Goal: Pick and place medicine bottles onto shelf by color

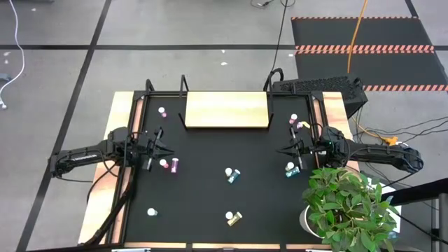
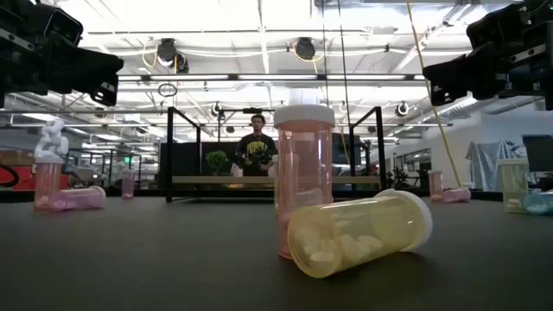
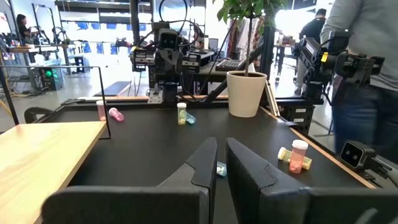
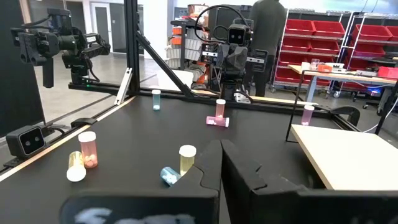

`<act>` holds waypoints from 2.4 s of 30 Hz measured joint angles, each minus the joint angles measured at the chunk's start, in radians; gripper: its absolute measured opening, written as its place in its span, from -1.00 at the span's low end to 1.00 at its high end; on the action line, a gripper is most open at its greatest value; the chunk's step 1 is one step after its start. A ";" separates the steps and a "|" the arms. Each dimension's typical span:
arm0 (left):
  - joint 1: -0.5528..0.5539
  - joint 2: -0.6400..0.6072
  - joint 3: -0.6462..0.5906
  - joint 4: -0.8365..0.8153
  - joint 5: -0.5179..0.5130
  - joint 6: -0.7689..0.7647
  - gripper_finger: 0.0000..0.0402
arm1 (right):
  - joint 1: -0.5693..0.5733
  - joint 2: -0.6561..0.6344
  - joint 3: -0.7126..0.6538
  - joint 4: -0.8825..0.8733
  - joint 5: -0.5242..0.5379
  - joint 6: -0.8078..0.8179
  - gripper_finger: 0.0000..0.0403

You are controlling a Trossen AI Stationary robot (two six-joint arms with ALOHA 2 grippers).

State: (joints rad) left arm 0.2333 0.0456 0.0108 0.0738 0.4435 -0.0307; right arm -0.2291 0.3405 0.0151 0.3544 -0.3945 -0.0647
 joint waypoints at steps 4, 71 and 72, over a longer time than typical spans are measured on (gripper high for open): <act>0.000 0.000 0.000 0.000 0.000 0.000 -0.81 | 0.000 0.001 0.000 0.009 0.002 -0.041 -1.00; 0.002 0.049 0.018 0.445 -0.411 -0.802 -0.81 | -0.039 0.280 0.341 0.233 0.350 0.988 -0.76; 0.000 0.069 0.029 0.439 -0.423 -0.803 -0.81 | -0.047 0.280 0.349 0.188 0.329 0.981 -0.71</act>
State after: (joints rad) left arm 0.2332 0.1144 0.0400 0.5131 0.0204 -0.8335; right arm -0.2761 0.6205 0.3642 0.5421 -0.0655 0.9164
